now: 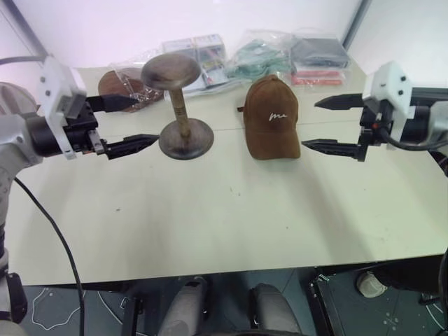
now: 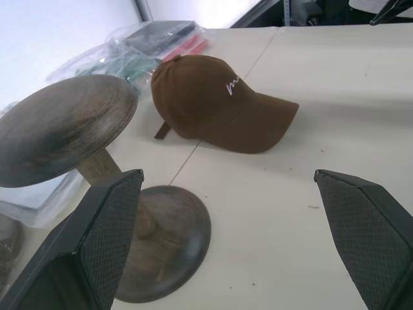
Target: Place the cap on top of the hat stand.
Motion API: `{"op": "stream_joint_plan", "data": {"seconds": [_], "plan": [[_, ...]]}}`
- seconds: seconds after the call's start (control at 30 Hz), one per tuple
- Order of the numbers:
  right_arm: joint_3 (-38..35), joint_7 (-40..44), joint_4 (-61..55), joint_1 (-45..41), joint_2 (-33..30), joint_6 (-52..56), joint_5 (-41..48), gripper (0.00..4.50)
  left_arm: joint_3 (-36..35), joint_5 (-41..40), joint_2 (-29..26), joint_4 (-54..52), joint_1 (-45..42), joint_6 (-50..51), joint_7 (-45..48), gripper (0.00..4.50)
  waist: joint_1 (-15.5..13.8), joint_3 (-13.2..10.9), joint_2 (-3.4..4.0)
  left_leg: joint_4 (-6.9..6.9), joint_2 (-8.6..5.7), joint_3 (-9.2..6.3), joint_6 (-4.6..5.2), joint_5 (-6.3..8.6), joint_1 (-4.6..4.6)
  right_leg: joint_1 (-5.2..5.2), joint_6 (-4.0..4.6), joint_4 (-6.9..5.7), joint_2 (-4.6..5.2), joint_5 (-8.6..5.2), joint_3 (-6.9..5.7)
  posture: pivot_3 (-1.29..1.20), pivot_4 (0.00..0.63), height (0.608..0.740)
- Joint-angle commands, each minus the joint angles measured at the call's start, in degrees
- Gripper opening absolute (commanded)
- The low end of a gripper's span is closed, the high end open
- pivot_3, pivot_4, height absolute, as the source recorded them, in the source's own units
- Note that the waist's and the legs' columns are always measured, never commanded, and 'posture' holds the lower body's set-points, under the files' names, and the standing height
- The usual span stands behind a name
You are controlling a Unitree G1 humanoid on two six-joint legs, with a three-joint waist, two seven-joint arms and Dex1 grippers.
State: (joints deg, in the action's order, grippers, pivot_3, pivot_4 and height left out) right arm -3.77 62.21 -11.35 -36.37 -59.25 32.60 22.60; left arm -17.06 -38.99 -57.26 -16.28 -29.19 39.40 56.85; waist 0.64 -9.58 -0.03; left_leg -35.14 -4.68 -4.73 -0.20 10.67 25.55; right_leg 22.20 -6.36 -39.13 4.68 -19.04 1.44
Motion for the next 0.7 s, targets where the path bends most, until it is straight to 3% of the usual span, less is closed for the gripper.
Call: {"op": "stream_joint_plan", "data": {"seconds": [0.03, 0.23, 0.37, 0.5, 0.7], "plan": [[3.66, -4.49, -2.94, 6.65, -0.05, -6.61, -8.57, 4.5, -1.24, -0.46, 0.07, -2.45, 1.04, -0.31, -1.01, 4.47, -0.06, 0.0, -0.02, 0.0, 0.0, 0.0, 0.0, 0.0, 0.0, -0.01, 0.0, 0.0, 0.0, 0.0, 0.01, 0.0, 0.15, 0.74], [7.1, -16.8, -4.61, 17.88, 5.46, -17.28, -21.25, 4.5, -1.57, -1.02, 0.09, -3.8, 2.77, 0.15, -1.89, 4.47, 0.05, -0.01, -0.01, -0.01, 0.0, 0.02, -0.01, -0.01, 0.02, 0.03, 0.0, -0.03, -0.02, 0.0, 0.03, 0.0, 0.15, 0.74], [8.2, -27.6, -1.08, 20.14, 10.26, -24.78, -30.35, 4.5, -1.41, -1.45, 0.22, -4.43, 3.38, 0.39, -2.41, 4.47, 0.06, 0.0, -0.03, 0.0, 0.0, 0.02, -0.04, -0.02, -0.03, 0.01, 0.0, -0.03, -0.05, 0.0, 0.03, 0.0, 0.15, 0.74], [9.6, -44.06, 3.43, 21.08, 15.92, -31.1, -43.16, 4.5, -1.04, -1.65, 0.45, -4.95, 3.77, 0.52, -2.9, 4.47, -0.04, 0.01, -0.04, 0.0, 0.0, 0.02, -0.22, -0.14, -0.06, -0.02, 0.0, -0.03, -0.06, 0.0, 0.02, 0.0, 0.15, 0.74], [10.69, -53.12, 7.29, 22.54, 21.94, -34.09, -49.76, 4.5, -1.35, -1.96, 0.08, -5.79, 4.44, 0.84, -3.35, 4.47, 0.06, 0.02, -0.06, 0.01, -0.01, 0.02, -0.37, -0.22, -0.09, -0.06, 0.0, -0.04, -0.09, 0.0, 0.02, 0.0, 0.15, 0.74]]}}
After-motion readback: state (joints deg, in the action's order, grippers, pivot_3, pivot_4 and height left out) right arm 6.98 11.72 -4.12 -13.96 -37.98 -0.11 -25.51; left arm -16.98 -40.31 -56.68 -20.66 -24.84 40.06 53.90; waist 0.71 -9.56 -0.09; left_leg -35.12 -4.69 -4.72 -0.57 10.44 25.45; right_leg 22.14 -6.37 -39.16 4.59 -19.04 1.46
